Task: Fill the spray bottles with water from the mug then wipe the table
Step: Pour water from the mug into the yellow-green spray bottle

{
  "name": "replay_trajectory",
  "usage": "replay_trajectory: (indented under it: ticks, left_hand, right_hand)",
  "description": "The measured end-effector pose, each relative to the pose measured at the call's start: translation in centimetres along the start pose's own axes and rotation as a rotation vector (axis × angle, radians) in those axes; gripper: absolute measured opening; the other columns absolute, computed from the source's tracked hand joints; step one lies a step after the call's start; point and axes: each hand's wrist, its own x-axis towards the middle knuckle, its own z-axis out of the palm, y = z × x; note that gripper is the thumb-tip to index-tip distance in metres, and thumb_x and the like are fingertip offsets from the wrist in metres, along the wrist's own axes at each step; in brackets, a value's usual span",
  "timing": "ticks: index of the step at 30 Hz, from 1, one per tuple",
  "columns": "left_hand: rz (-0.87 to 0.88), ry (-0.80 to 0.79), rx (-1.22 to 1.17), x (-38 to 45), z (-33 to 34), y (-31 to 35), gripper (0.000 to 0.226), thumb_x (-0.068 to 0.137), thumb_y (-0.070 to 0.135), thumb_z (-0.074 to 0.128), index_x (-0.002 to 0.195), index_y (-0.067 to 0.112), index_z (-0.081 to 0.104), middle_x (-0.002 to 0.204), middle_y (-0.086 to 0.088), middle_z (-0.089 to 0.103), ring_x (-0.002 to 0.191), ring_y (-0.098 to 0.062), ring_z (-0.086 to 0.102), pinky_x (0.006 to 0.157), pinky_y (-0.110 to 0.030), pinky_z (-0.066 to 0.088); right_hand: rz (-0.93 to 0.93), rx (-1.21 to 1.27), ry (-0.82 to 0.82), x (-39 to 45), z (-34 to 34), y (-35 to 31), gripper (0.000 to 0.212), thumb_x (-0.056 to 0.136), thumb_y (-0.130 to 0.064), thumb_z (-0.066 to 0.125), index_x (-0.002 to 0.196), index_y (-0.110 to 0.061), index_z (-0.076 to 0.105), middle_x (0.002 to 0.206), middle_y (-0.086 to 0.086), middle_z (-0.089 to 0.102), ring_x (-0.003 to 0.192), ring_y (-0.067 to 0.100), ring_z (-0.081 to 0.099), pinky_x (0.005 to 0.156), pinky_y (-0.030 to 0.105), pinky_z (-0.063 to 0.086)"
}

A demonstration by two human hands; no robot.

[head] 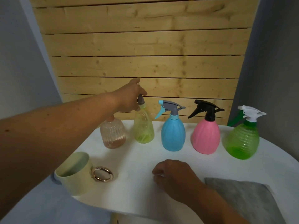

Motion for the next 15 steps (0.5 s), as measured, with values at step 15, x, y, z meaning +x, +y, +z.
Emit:
replay_trajectory:
  ticks: [15]
  left_hand:
    - [0.218, 0.029, 0.297, -4.4, -5.5, 2.1, 0.016, 0.095, 0.019, 0.070, 0.109, 0.014, 0.076, 0.107, -0.004, 0.069, 0.098, -0.027, 0.065, 0.083, -0.043, 0.054]
  right_hand:
    - [0.090, 0.156, 0.112, 1.1, -1.2, -0.9, 0.029, 0.099, -0.038, 0.056, 0.123, -0.028, 0.069, 0.119, -0.011, 0.069, 0.107, 0.010, 0.063, 0.095, 0.029, 0.051]
